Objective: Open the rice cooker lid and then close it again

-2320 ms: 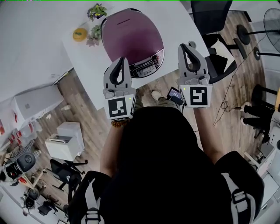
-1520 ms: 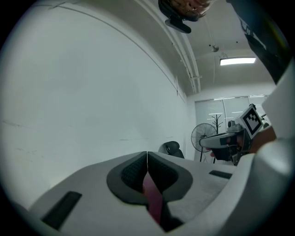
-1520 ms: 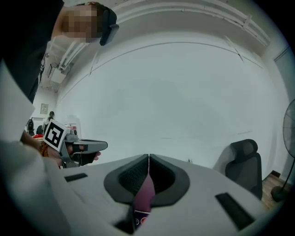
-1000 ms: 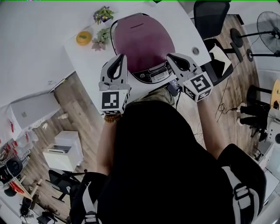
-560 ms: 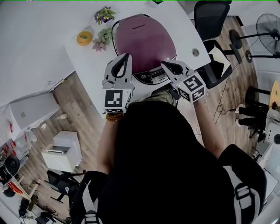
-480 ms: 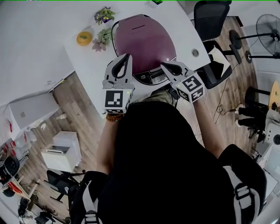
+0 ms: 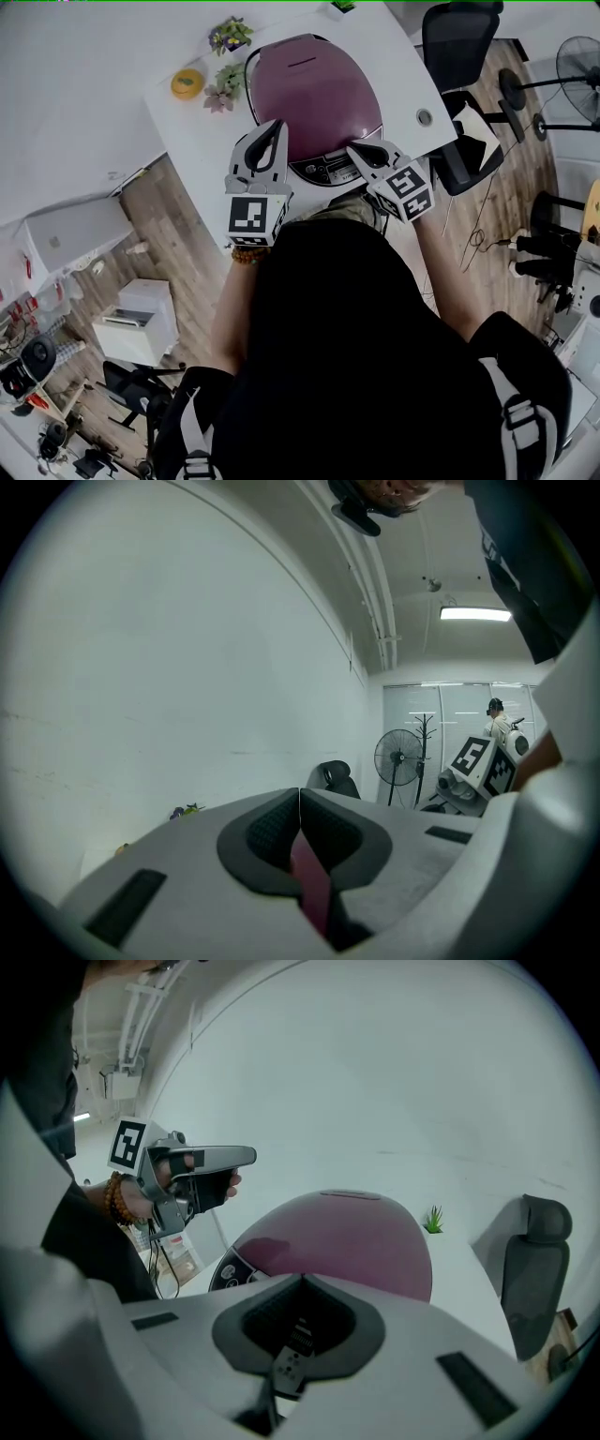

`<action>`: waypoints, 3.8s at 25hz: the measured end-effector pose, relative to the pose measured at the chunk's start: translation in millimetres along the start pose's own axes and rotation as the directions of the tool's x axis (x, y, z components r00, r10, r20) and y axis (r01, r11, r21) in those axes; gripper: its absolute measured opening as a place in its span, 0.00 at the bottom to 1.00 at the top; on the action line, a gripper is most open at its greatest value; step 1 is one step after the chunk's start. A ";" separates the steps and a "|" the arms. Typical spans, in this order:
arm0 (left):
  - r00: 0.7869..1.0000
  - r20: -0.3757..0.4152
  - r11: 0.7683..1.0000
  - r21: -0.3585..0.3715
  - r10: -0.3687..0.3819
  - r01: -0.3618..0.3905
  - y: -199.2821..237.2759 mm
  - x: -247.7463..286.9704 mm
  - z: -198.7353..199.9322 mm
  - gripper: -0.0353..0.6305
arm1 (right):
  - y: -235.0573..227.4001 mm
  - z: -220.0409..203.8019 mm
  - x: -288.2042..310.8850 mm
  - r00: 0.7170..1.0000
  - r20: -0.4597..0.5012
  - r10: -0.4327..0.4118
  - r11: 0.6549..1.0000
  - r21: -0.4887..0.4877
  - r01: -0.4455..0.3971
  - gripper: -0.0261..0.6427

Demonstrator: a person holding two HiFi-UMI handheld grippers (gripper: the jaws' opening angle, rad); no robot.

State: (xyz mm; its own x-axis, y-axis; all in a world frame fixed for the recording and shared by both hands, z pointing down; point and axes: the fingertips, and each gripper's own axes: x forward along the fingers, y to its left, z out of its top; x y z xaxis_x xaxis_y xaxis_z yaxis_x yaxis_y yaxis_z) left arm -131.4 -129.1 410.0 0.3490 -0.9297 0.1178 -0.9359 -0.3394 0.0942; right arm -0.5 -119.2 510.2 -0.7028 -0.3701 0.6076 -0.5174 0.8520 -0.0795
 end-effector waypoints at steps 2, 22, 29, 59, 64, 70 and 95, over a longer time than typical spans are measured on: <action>1.000 -0.003 1.000 -0.008 -0.002 0.002 -1.6 0.4 -0.7 0.09 | -1.6 -0.6 -0.1 1.000 0.009 0.003 1.000 0.025 -0.003 0.08; 1.000 -0.006 1.000 -0.015 -0.024 0.023 -17.9 5.9 -3.4 0.09 | -0.2 0.7 0.6 0.999 0.049 -0.006 1.000 0.005 0.006 0.08; 1.000 -0.006 1.000 -0.014 -0.019 0.018 -17.6 6.2 -3.8 0.09 | -0.3 -0.7 1.2 1.000 0.022 0.005 1.000 0.010 -0.005 0.08; 1.000 -0.013 1.000 -0.011 -0.007 0.007 -14.8 -0.1 -9.6 0.09 | 4.1 -3.9 3.6 0.993 -0.070 0.093 0.989 -0.106 -0.100 0.08; 1.000 -0.013 1.000 -0.010 -0.002 0.002 -14.1 -2.5 -9.8 0.09 | 4.8 -3.9 2.4 0.995 -0.054 0.080 0.992 -0.098 -0.085 0.08; 1.000 -0.010 1.000 -0.006 -0.001 0.000 -15.2 -3.3 -9.3 0.09 | 4.6 -2.7 2.7 0.997 -0.043 0.059 0.994 -0.085 -0.063 0.08; 1.000 -0.007 1.000 -0.007 0.001 -0.001 -13.1 -8.8 -8.9 0.09 | 3.0 1.3 -3.2 0.989 0.110 -0.099 0.993 -0.054 0.105 0.08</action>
State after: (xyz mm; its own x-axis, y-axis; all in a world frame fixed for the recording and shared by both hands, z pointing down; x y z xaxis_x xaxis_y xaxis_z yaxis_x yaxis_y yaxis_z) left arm -121.8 -115.1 416.5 0.3487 -0.9289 0.1244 -0.9358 -0.3378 0.1007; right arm -0.5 -115.9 507.0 -0.6976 -0.4906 0.5222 -0.5613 0.8272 0.0273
